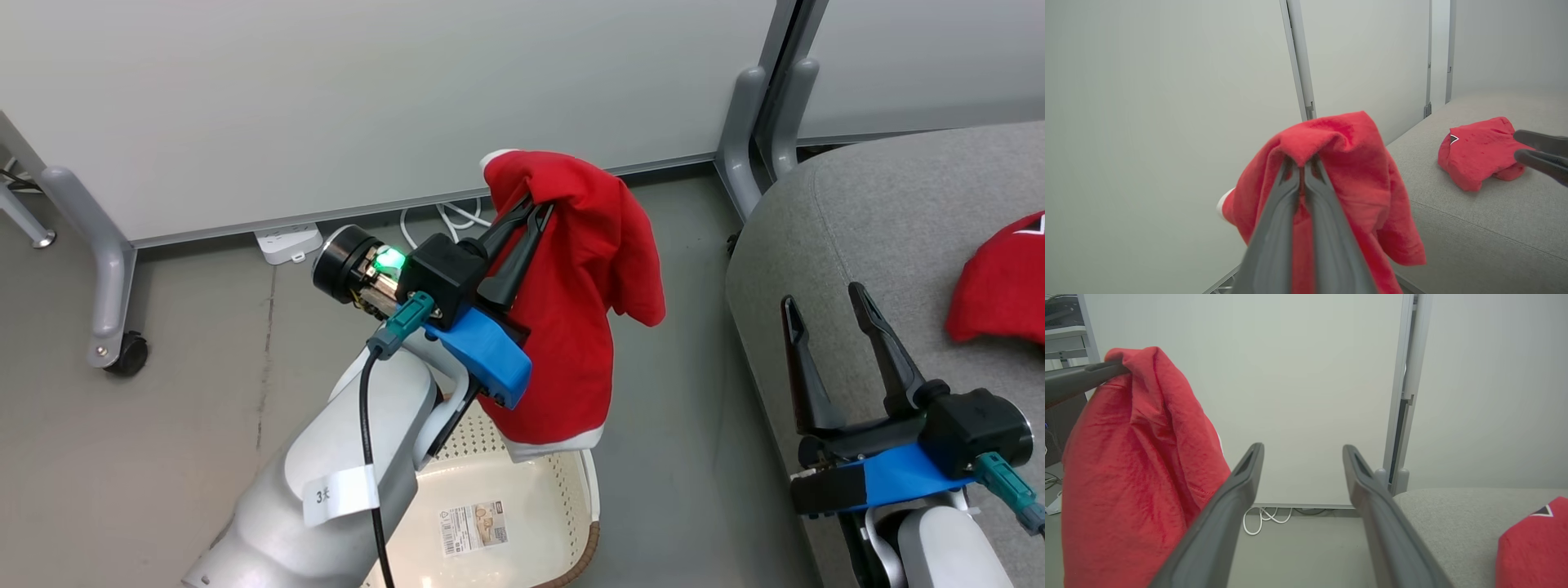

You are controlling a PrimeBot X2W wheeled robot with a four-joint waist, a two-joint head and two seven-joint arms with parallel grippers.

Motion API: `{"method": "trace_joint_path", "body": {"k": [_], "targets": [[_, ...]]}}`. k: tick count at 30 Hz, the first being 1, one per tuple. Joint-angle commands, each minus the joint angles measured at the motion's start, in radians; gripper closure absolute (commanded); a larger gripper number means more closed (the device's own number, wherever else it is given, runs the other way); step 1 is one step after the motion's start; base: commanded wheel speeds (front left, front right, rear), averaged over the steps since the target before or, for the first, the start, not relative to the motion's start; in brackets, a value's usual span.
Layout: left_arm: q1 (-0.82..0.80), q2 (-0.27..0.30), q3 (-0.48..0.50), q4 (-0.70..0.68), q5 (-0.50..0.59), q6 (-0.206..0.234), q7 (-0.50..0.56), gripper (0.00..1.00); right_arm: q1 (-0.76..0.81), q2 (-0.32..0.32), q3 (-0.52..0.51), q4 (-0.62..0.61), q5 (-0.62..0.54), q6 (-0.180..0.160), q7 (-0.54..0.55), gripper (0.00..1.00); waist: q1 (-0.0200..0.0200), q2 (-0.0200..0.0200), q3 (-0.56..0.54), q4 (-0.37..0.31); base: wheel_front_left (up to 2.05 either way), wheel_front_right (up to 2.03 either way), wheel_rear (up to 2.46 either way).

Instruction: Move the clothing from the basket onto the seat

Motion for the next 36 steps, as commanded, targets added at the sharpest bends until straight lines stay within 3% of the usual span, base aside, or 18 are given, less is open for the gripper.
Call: {"method": "trace_joint_path", "body": {"k": [1,9,19,36], "targets": [[0.011,-0.001,0.004,-0.002,0.006,-0.003,-0.005,1.00,0.018,-0.006,0.001,0.002,0.004,0.000,-0.003,0.00,0.0001,-0.0001,-0.003,0.002,0.00,0.00,0.00],[0.017,-0.003,0.012,0.004,0.015,-0.010,-0.005,1.00,-0.007,-0.011,0.033,-0.009,0.003,0.000,-0.003,0.00,0.0001,-0.0001,-0.003,0.005,0.00,0.00,0.00],[0.002,-0.011,0.016,-0.002,0.030,-0.015,-0.005,1.00,-0.120,-0.048,0.166,0.003,0.005,0.000,-0.003,0.00,0.0001,-0.0001,0.022,0.007,0.00,0.00,0.00],[-0.039,-0.033,-0.003,-0.015,0.063,-0.028,-0.005,1.00,-0.364,-0.052,0.310,0.183,-0.032,0.000,-0.004,0.00,0.0001,-0.0001,0.100,0.040,0.00,0.00,0.00]]}}
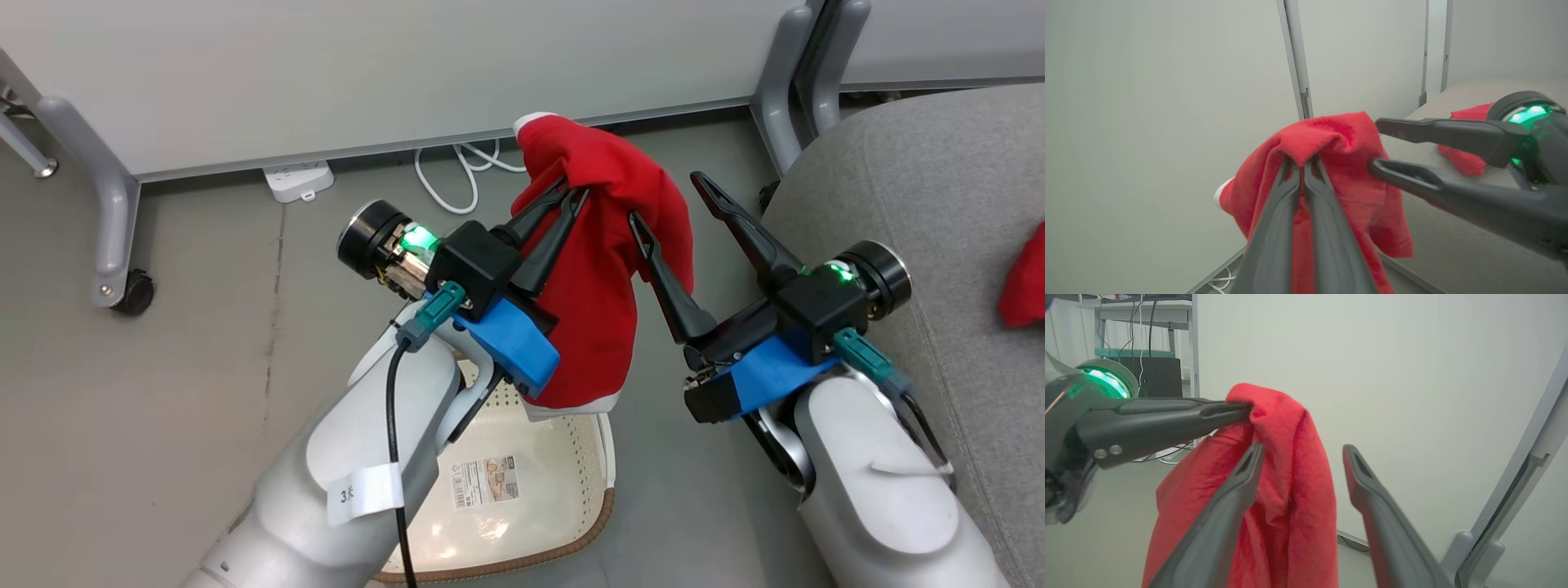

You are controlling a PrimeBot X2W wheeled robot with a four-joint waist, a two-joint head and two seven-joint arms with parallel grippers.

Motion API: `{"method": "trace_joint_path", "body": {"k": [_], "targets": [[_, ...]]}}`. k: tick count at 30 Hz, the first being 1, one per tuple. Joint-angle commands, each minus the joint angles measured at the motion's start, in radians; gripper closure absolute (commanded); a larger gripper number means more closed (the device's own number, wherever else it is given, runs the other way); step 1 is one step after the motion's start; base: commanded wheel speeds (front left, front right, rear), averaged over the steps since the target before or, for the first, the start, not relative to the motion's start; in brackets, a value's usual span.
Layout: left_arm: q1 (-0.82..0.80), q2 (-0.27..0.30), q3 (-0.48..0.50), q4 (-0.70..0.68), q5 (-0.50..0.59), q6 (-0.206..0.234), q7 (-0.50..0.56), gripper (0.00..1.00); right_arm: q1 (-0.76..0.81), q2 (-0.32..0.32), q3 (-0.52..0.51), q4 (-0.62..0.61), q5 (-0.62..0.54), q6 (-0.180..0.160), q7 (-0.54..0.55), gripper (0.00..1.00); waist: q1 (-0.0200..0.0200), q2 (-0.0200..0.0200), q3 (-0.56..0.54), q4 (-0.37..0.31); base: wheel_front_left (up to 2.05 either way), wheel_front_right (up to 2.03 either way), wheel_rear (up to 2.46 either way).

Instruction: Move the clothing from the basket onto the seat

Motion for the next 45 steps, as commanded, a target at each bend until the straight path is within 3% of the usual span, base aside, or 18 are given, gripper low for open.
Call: {"method": "trace_joint_path", "body": {"k": [1,14,15,16,45], "targets": [[-0.010,-0.001,-0.005,-0.004,0.007,-0.004,-0.005,1.00,-0.022,0.003,0.004,0.020,-0.008,0.000,-0.004,0.00,0.0000,0.0000,0.006,0.004,0.00,0.00,0.00],[-0.021,-0.013,-0.015,-0.021,0.018,-0.009,-0.005,1.00,-0.101,0.020,0.036,0.211,0.002,0.000,-0.003,0.00,0.0000,0.0000,0.025,0.013,0.00,0.00,0.00],[-0.021,-0.013,-0.015,-0.021,0.018,-0.010,-0.005,1.00,-0.103,0.021,0.038,0.220,0.003,0.000,-0.003,0.56,0.0000,0.0000,0.025,0.013,0.00,0.00,0.00],[-0.020,-0.014,-0.015,-0.022,0.019,-0.010,-0.005,1.00,-0.107,0.023,0.043,0.227,0.008,0.000,-0.003,1.00,0.0000,0.0000,0.024,0.013,0.00,0.00,0.00],[-0.010,-0.020,-0.001,-0.015,0.030,-0.018,-0.005,1.00,-0.121,0.019,0.053,0.222,0.035,0.000,-0.003,1.00,0.0000,0.0000,0.033,0.013,0.00,0.00,0.00]]}}
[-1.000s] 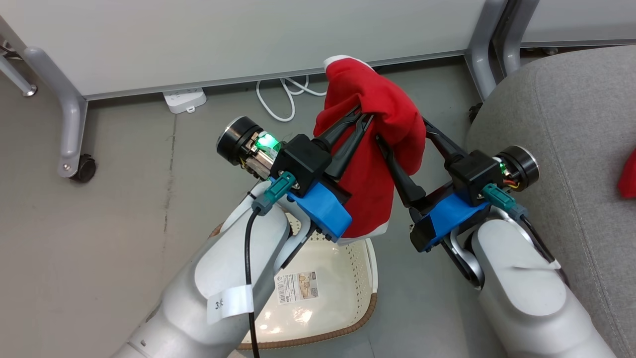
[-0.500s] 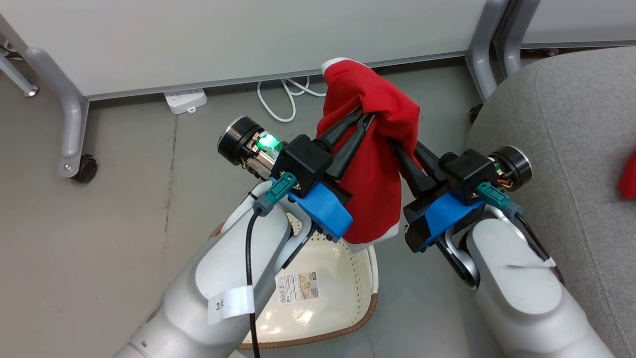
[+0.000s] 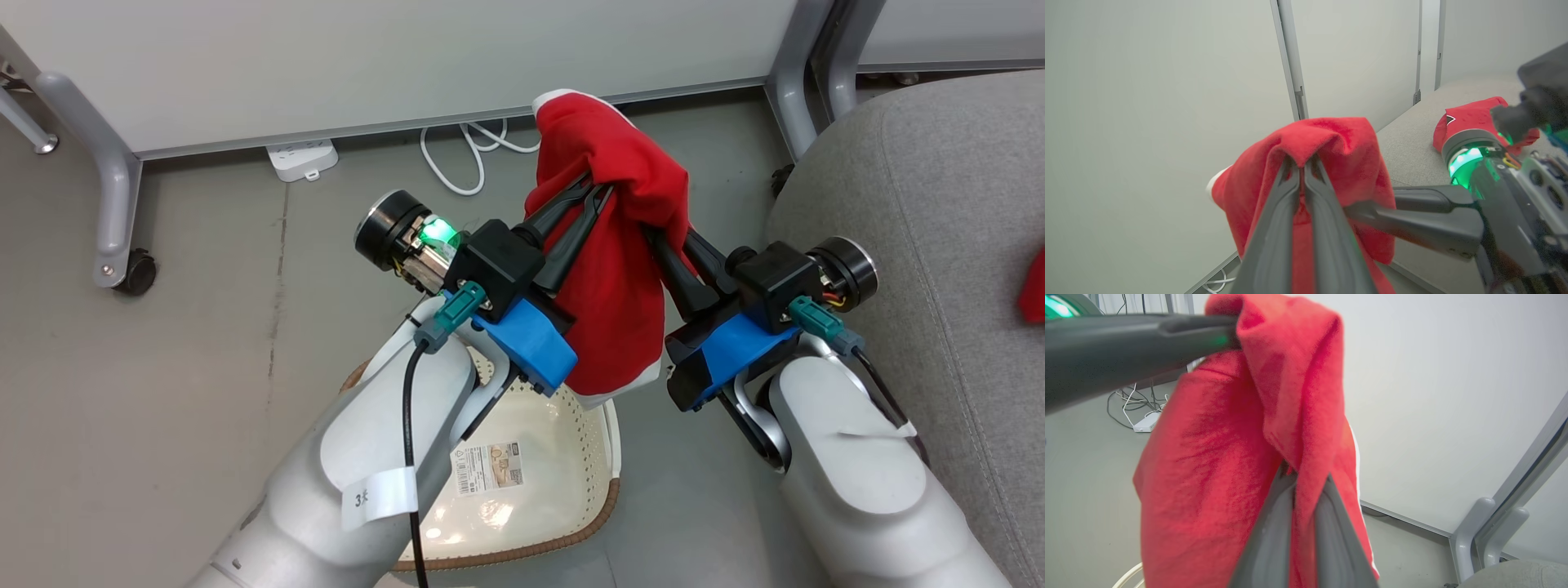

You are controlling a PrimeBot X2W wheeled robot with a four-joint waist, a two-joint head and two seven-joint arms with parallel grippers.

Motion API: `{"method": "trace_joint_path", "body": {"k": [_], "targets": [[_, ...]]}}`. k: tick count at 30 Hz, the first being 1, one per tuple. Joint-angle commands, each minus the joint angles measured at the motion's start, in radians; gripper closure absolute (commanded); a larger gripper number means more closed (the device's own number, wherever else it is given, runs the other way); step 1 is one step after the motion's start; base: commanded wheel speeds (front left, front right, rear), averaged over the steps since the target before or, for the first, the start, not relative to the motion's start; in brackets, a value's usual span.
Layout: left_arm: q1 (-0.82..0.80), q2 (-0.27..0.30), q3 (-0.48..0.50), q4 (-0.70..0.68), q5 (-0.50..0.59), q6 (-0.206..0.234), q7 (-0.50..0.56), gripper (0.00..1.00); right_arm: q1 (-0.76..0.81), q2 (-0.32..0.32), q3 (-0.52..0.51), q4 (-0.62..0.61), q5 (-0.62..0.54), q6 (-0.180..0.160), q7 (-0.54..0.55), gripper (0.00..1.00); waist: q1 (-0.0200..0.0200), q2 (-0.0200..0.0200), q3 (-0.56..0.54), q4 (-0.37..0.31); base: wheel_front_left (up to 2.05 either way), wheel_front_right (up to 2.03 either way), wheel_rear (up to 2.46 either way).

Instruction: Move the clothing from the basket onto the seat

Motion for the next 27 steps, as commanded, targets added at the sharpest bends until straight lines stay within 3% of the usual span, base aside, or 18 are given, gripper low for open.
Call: {"method": "trace_joint_path", "body": {"k": [1,2,3,15,27], "targets": [[0.001,0.000,0.004,0.012,-0.004,-0.008,-0.005,0.91,-0.015,0.000,-0.003,-0.006,0.002,0.000,-0.003,1.00,0.0000,0.0000,0.002,0.000,0.00,0.00,0.00],[-0.001,-0.001,0.003,0.015,-0.006,-0.008,-0.005,0.16,-0.015,0.001,-0.004,-0.007,0.002,0.000,-0.003,1.00,0.0000,0.0000,0.003,0.000,0.00,0.00,0.00],[-0.007,-0.001,0.004,0.014,-0.002,-0.008,-0.005,0.00,-0.017,0.000,-0.005,-0.008,0.002,0.000,-0.003,1.00,0.0000,0.0000,0.005,0.000,0.00,0.00,0.00],[-0.012,0.004,0.010,0.016,0.011,-0.008,-0.005,0.00,-0.024,0.009,-0.073,-0.030,0.005,0.000,-0.004,1.00,0.0000,0.0000,0.030,-0.014,0.00,0.00,0.00],[0.003,0.026,-0.001,-0.002,0.030,-0.009,-0.005,0.00,0.001,0.021,-0.209,-0.110,-0.008,0.000,-0.004,1.00,0.0000,0.0000,0.093,-0.099,0.00,0.00,0.00]]}}
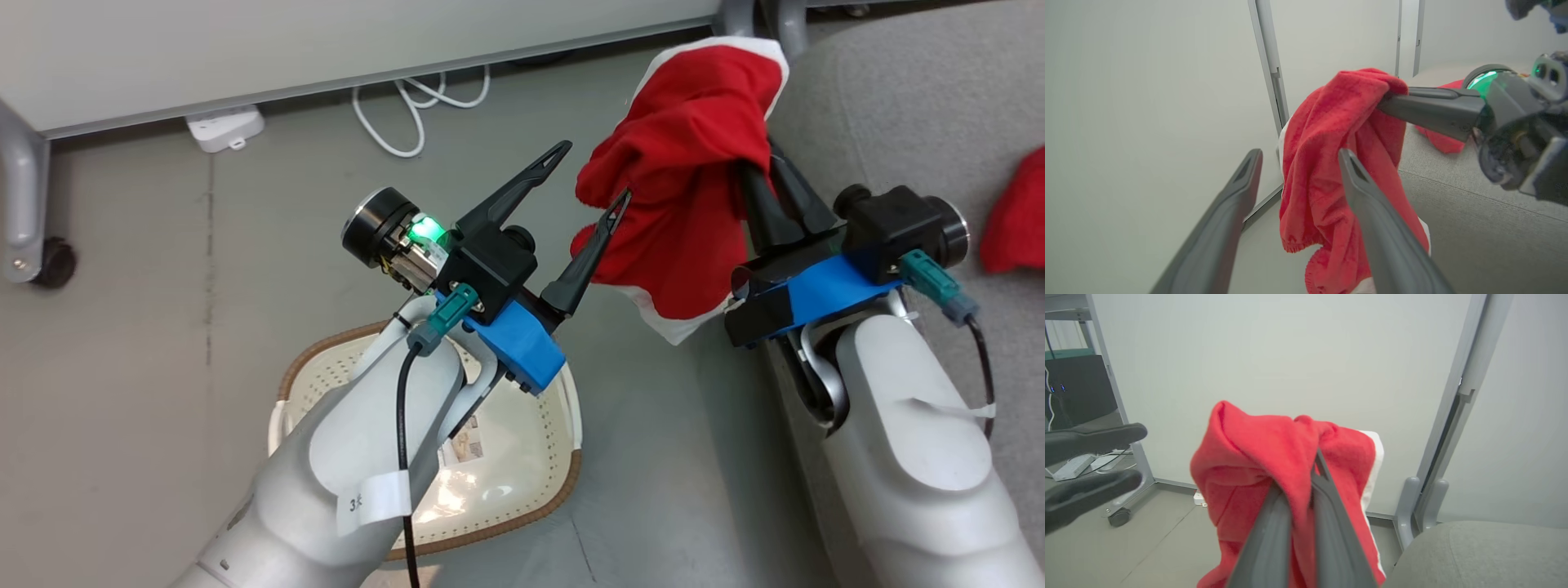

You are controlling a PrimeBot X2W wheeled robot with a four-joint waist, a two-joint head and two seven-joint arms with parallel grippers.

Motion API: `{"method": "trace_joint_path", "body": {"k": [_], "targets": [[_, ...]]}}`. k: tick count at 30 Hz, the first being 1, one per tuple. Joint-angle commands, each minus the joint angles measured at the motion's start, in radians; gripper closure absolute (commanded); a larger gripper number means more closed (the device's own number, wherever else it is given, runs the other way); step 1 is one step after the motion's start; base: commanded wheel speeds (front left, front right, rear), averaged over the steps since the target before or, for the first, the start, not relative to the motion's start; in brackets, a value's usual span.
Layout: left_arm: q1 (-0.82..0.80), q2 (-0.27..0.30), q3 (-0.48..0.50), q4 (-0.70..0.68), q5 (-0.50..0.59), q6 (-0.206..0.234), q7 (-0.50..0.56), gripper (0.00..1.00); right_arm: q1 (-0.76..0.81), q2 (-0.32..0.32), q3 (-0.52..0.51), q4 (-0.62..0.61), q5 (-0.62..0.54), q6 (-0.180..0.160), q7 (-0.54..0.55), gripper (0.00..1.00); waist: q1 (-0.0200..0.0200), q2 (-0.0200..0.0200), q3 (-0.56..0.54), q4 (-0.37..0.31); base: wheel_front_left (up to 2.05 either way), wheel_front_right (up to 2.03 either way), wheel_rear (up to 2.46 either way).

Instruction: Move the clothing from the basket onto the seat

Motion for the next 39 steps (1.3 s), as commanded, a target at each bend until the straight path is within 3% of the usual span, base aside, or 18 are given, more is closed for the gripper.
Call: {"method": "trace_joint_path", "body": {"k": [1,21,39], "targets": [[0.008,0.010,-0.003,-0.008,0.007,-0.007,-0.005,0.00,0.010,0.005,-0.022,-0.022,-0.004,0.000,-0.004,1.00,-0.0001,0.0000,0.020,-0.035,0.00,0.00,0.00],[0.038,0.035,-0.122,-0.027,0.002,-0.005,-0.005,0.00,0.145,0.022,-0.243,-0.192,-0.011,0.000,-0.004,1.00,-0.0001,0.0000,0.072,-0.245,0.00,0.00,0.00],[0.039,0.042,-0.178,-0.022,-0.013,-0.006,-0.005,0.00,0.243,0.041,-0.329,-0.239,-0.008,0.000,-0.004,1.00,-0.0001,0.0000,0.090,-0.297,0.00,0.00,0.00]]}}
